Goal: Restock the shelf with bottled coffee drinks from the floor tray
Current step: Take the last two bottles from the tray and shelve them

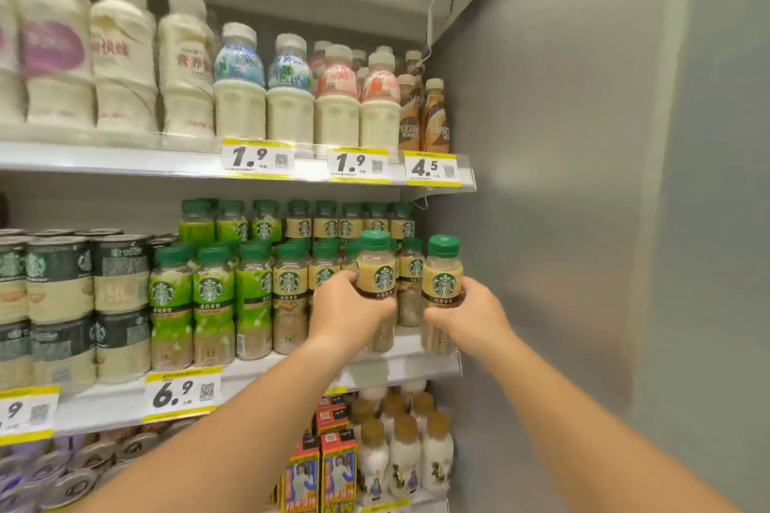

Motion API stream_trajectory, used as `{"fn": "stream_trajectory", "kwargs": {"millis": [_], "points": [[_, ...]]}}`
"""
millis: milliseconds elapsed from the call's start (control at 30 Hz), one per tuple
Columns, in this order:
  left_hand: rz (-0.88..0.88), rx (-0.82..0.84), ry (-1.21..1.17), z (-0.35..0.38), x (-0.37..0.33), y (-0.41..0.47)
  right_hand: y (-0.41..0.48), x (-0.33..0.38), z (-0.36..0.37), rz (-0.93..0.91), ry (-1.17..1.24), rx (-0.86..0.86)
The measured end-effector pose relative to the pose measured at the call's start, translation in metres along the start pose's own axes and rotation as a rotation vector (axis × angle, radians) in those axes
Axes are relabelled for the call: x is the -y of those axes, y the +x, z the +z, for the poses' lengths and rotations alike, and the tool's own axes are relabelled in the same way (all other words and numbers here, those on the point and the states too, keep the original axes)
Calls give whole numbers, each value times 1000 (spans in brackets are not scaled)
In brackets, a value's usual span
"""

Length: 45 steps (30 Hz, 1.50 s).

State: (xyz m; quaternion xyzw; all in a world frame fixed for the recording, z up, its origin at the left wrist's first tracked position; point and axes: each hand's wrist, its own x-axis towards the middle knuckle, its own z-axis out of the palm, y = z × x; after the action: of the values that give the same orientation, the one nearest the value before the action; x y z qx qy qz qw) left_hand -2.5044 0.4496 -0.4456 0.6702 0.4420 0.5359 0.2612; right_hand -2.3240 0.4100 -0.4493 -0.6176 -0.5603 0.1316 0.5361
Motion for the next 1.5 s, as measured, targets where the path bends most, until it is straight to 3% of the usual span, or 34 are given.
{"fn": "stream_trajectory", "kwargs": {"millis": [300,700,867,1033,1500], "points": [[-64,-121,69,50,11,36,64,-39,19,60,99,18],[-83,-249,105,80,37,34,76,-58,44,66,109,105],[3,-285,209,85,40,26,71,-65,45,56,117,110],[-108,-228,291,86,52,16,59,-79,46,62,66,112],[-64,-124,615,83,52,23,69,-101,62,33,34,70]]}}
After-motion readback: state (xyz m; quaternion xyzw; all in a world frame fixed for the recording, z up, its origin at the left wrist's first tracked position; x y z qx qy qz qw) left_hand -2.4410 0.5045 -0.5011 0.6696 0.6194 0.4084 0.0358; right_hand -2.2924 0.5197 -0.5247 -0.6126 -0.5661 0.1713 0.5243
